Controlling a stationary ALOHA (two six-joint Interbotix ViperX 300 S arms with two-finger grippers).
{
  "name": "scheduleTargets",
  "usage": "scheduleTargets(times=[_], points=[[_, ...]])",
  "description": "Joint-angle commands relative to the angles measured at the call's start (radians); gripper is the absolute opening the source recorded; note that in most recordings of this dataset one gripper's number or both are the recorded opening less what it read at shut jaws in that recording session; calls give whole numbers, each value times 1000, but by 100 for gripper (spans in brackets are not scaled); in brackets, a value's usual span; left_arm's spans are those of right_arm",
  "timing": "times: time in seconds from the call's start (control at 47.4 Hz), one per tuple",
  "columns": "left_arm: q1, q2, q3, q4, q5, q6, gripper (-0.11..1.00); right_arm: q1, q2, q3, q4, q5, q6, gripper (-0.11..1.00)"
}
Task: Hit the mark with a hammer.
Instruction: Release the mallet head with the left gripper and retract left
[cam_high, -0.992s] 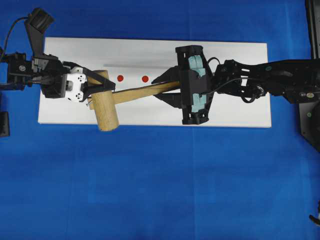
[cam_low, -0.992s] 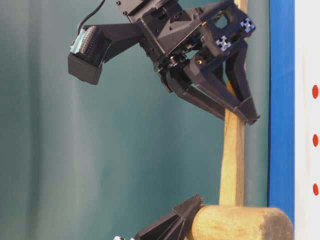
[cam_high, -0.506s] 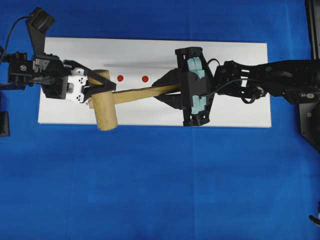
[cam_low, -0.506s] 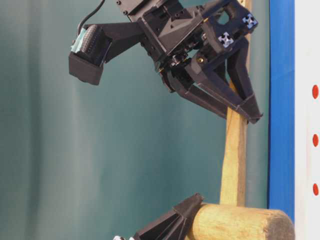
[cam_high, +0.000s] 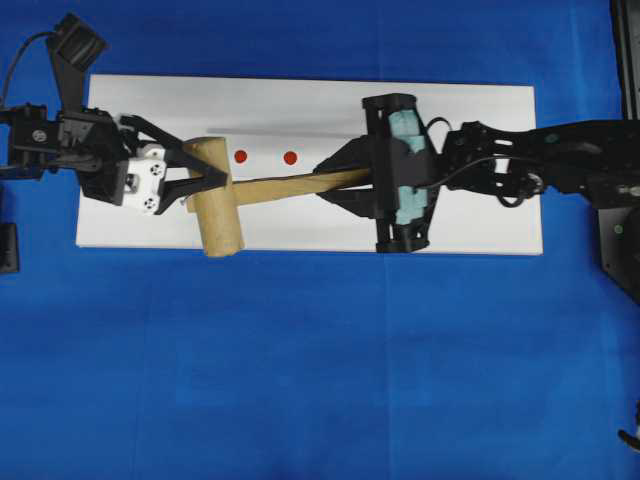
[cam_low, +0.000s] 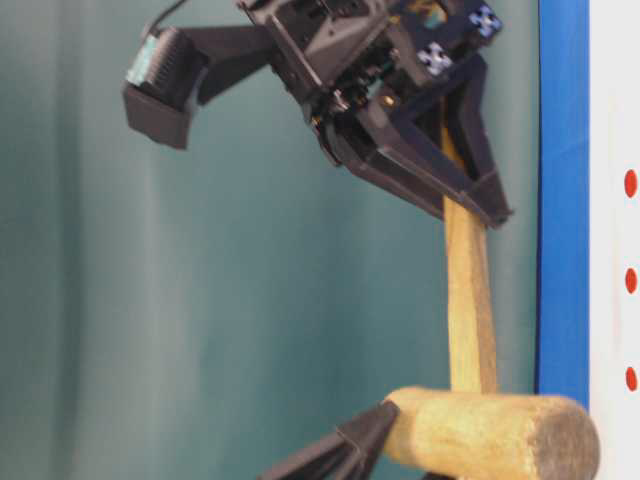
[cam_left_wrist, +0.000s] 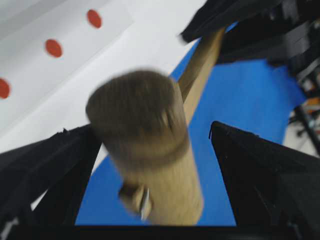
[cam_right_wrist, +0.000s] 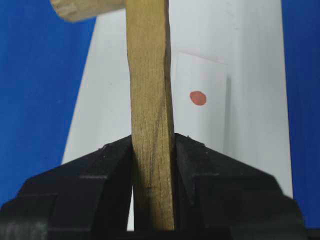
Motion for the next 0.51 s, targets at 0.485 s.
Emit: scheduleTargets(times=[0.485], points=[[21, -233, 112, 5, 25, 413, 83, -3, -192, 140, 224, -8, 8, 10]])
